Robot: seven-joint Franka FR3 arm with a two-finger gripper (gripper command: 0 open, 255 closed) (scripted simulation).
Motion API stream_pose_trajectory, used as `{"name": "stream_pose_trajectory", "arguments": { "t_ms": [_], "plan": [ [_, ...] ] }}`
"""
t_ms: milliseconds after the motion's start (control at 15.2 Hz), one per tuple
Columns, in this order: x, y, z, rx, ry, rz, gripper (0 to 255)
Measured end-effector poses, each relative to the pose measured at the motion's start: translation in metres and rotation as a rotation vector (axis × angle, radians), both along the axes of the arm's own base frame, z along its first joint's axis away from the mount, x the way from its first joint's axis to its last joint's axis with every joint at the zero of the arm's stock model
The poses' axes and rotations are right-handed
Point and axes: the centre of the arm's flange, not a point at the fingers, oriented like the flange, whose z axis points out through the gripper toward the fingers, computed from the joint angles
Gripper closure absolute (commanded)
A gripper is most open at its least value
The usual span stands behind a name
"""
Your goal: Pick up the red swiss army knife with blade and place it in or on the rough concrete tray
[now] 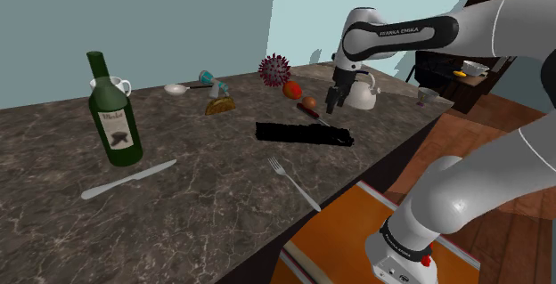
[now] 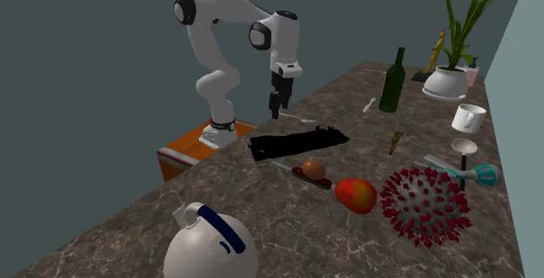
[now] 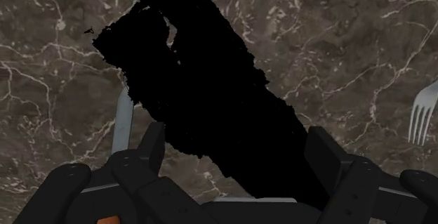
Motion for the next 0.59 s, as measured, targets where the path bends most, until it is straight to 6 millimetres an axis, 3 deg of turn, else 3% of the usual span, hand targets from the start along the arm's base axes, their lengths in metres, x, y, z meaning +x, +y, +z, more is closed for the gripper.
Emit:
{"name": "stream_pose_trajectory", "arguments": {
  "t_ms": [594],
  "plan": [
    [0.072,-0.067,-0.059,-0.016,-0.016,0.023,0]
  ]
}}
